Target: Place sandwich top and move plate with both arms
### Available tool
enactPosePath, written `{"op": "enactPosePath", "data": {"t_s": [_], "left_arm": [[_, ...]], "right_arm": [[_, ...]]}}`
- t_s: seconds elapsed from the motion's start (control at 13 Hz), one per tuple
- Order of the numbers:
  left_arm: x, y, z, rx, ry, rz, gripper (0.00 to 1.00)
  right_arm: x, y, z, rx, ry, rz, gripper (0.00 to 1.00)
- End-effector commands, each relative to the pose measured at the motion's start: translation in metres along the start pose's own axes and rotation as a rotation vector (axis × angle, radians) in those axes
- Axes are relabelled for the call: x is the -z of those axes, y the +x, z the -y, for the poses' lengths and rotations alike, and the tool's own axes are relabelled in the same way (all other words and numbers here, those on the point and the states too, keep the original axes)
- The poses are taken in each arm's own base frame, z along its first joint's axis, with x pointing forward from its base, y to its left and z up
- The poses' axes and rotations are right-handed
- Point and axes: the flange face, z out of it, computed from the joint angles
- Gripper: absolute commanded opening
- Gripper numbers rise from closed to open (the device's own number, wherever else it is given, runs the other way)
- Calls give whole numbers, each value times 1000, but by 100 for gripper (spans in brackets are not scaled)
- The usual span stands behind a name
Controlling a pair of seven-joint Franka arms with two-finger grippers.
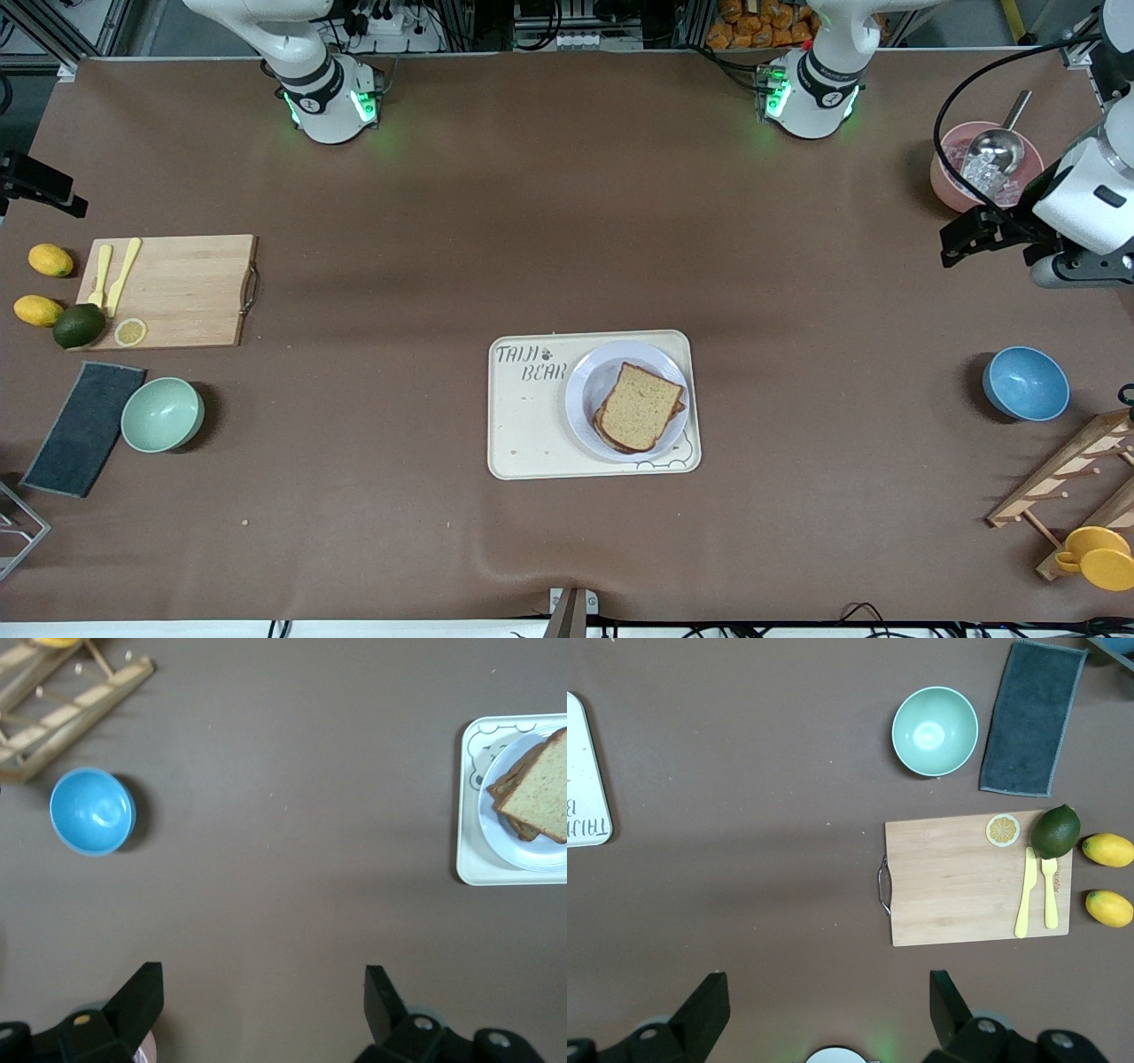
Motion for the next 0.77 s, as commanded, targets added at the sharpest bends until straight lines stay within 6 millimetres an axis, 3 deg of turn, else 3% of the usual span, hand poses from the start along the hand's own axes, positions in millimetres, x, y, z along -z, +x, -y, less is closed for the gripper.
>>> {"op": "enactPosePath", "data": {"t_s": [0.0,0.31,0.69], "left_arm": [[5,-9,-1,23,6,8,100],[13,-13,-12,5,2,-5,100],[25,-16,-2,24,-11,14,100]], "right_arm": [[2,-1,5,-11,-5,1,100],[3,-2,4,-12,-5,0,100],[3,-2,4,-12,-5,0,100]]}}
